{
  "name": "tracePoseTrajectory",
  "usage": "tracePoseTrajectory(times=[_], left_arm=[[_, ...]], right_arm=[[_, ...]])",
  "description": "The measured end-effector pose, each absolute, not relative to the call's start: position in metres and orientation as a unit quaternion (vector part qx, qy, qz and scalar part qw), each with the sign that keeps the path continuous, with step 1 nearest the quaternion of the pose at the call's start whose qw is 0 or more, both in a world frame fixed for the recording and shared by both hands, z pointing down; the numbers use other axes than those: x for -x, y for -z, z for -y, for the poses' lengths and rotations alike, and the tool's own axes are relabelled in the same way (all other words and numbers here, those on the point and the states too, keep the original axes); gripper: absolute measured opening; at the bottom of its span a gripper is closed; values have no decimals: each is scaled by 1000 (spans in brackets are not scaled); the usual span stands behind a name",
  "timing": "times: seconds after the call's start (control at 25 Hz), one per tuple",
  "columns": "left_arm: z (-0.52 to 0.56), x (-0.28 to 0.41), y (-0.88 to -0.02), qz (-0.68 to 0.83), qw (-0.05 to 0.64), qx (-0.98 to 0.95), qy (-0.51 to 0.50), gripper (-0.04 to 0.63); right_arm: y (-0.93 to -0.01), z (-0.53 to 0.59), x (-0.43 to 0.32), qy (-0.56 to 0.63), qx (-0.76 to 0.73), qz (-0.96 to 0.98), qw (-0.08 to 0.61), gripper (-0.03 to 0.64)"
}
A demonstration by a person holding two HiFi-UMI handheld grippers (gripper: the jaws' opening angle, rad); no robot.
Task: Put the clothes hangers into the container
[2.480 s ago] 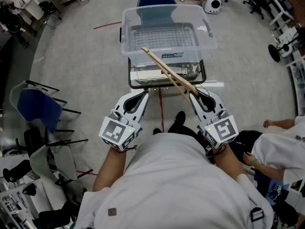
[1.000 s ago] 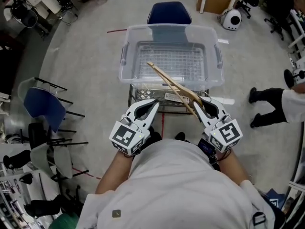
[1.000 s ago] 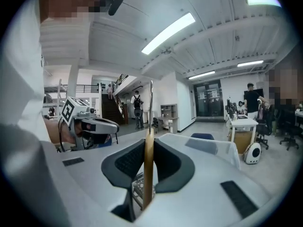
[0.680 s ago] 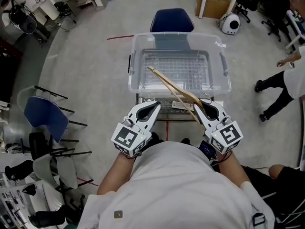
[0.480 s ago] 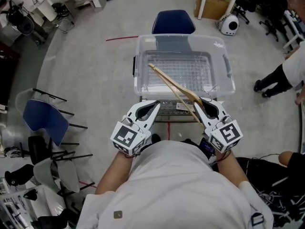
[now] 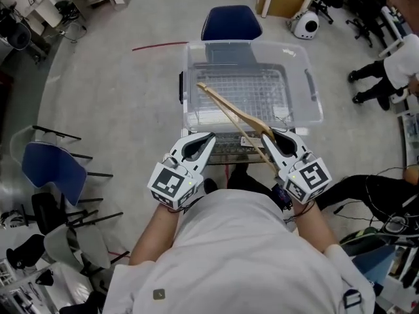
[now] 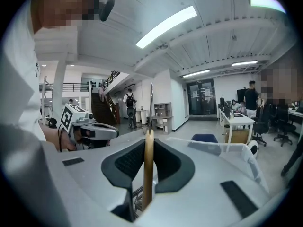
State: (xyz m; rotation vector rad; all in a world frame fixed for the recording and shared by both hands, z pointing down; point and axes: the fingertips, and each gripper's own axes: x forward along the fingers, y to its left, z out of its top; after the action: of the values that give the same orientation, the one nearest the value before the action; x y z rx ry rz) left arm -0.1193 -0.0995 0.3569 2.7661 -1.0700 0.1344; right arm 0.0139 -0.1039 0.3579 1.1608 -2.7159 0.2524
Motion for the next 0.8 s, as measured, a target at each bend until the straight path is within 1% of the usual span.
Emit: tracePoseTrajectory(times=[0.32,0.52,0.8], left_arm=[[144,123,-373,377,100,-920,-49,17],[183,107,-372,398,107,-909,-56,17],[237,109,-391,427,124,-893,-69,17]], right_arm=[[-365,157,-14,-87,-371,919,102,67],[-357,209,-37,-90,-353,925,107,67],[-362,285,-32,-75,-318,938,113,67]])
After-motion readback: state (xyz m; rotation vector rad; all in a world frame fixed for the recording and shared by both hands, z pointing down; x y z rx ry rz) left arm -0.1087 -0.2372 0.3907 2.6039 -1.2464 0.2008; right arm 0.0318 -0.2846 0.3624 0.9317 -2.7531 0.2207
